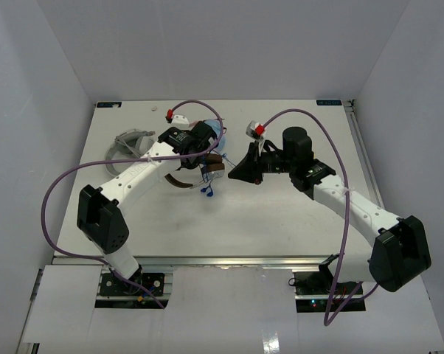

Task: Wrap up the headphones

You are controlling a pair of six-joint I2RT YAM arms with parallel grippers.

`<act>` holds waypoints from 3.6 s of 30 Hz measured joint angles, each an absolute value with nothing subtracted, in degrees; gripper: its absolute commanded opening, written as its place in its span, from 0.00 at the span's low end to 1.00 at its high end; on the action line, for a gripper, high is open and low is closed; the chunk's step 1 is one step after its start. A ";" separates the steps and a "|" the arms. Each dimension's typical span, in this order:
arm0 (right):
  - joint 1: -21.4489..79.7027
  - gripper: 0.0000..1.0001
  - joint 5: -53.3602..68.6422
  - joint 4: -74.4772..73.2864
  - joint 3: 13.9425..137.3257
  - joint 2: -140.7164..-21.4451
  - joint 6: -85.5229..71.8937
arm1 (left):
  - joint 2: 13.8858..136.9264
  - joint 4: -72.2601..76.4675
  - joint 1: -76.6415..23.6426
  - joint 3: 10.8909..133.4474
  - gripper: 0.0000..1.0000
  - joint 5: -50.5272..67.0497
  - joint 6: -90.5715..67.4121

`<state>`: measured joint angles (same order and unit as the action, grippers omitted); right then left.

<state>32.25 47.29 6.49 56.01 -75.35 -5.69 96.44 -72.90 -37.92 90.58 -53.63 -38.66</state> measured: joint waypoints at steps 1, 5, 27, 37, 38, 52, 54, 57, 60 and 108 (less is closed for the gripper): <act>32.56 0.08 48.56 8.14 55.27 -75.35 -6.34 | 96.46 -73.45 -37.83 91.23 0.00 -54.00 -39.09; 34.19 0.09 52.37 12.89 53.59 -75.35 -8.40 | 96.79 -74.69 -37.10 92.29 0.00 -54.45 -40.00; 42.71 0.16 60.85 33.10 48.44 -74.57 -15.39 | 96.18 -73.19 -33.25 92.86 0.00 -50.51 -38.19; 43.13 0.13 63.74 47.26 44.47 -76.18 -24.20 | 94.89 -72.57 -32.58 92.82 0.00 -49.23 -36.48; 43.13 0.11 63.70 48.00 44.47 -76.18 -24.61 | 94.76 -72.26 -32.58 92.69 0.00 -49.03 -36.18; 37.36 0.08 46.33 37.62 54.26 -73.54 -8.52 | 92.13 -61.64 -32.57 79.71 0.00 -44.48 -23.68; 35.33 0.08 44.91 35.20 56.22 -73.54 -6.92 | 91.76 -60.93 -33.49 78.88 0.00 -44.05 -22.03; 32.30 0.08 44.35 32.29 58.38 -73.58 -5.59 | 91.46 -59.89 -34.71 78.67 0.00 -44.55 -20.87; 30.57 0.08 45.64 30.12 59.09 -73.58 -5.38 | 91.54 -59.78 -35.00 78.70 0.00 -46.41 -21.34; 30.12 0.08 28.80 32.92 62.17 -80.34 8.66 | 88.97 -54.87 -40.38 74.70 0.00 -35.94 -13.42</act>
<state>30.12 28.80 32.92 62.17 -80.34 8.66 88.97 -54.87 -40.38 74.70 -35.94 -13.42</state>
